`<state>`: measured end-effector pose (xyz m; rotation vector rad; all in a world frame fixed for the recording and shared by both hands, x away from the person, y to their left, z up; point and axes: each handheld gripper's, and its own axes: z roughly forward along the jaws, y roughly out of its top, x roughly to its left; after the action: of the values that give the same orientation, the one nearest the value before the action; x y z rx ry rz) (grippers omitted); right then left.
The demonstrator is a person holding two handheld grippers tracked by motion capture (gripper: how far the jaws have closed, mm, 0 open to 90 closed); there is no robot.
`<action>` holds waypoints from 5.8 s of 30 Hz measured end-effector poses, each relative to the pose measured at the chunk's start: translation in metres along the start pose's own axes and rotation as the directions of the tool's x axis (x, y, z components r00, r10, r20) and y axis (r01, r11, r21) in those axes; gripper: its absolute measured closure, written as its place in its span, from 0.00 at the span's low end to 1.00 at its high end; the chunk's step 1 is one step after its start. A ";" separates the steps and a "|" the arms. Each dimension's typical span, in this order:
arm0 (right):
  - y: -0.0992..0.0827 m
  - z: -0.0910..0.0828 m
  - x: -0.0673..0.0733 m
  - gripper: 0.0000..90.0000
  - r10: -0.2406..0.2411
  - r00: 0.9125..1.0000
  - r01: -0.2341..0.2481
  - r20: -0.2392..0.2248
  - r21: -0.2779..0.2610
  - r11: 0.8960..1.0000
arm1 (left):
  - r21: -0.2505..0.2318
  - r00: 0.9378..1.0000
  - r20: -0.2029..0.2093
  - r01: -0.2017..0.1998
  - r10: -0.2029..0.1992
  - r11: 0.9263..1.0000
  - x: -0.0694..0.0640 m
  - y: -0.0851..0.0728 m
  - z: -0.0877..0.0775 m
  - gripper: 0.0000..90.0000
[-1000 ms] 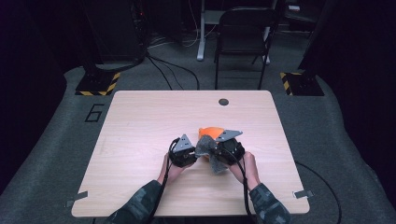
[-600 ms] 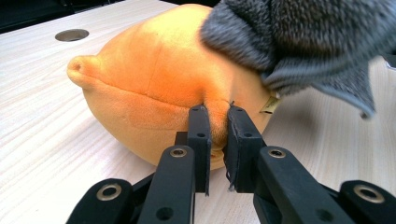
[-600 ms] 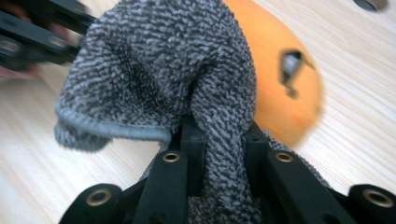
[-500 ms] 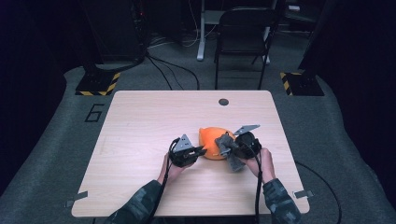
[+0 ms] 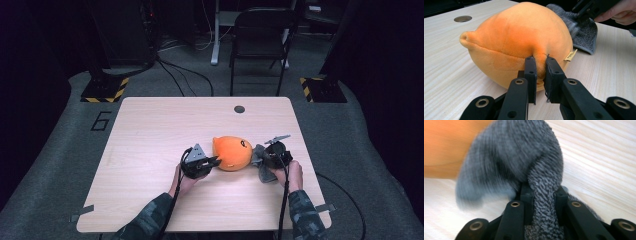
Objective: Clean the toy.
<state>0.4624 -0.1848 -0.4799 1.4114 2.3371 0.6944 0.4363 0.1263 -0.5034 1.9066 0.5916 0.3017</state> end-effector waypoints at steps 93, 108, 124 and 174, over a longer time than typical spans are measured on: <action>0.036 -0.020 0.041 0.85 -0.037 0.987 0.001 -0.156 -0.223 0.975 | 0.100 0.947 -0.152 -0.271 0.284 0.957 -0.010 -0.010 0.032 0.62; 0.018 -0.056 0.001 0.85 0.079 0.996 -0.091 -0.049 -0.327 0.941 | 0.108 0.954 -0.153 -0.244 0.259 0.964 -0.008 -0.009 0.032 0.84; -0.007 -0.030 -0.037 0.84 0.195 0.981 -0.194 -0.016 -0.237 0.952 | 0.077 0.961 -0.149 -0.222 0.232 0.972 -0.006 -0.009 0.030 0.92; 0.039 -0.092 0.094 0.85 -0.151 0.988 0.125 -0.046 -0.359 0.925 | 0.105 0.935 0.085 0.335 -0.344 0.936 0.008 0.025 0.003 0.91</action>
<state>0.4011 -0.1075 -0.3845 1.0683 2.1937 1.0775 0.4508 0.1199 -0.4821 1.8513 0.8632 -0.0463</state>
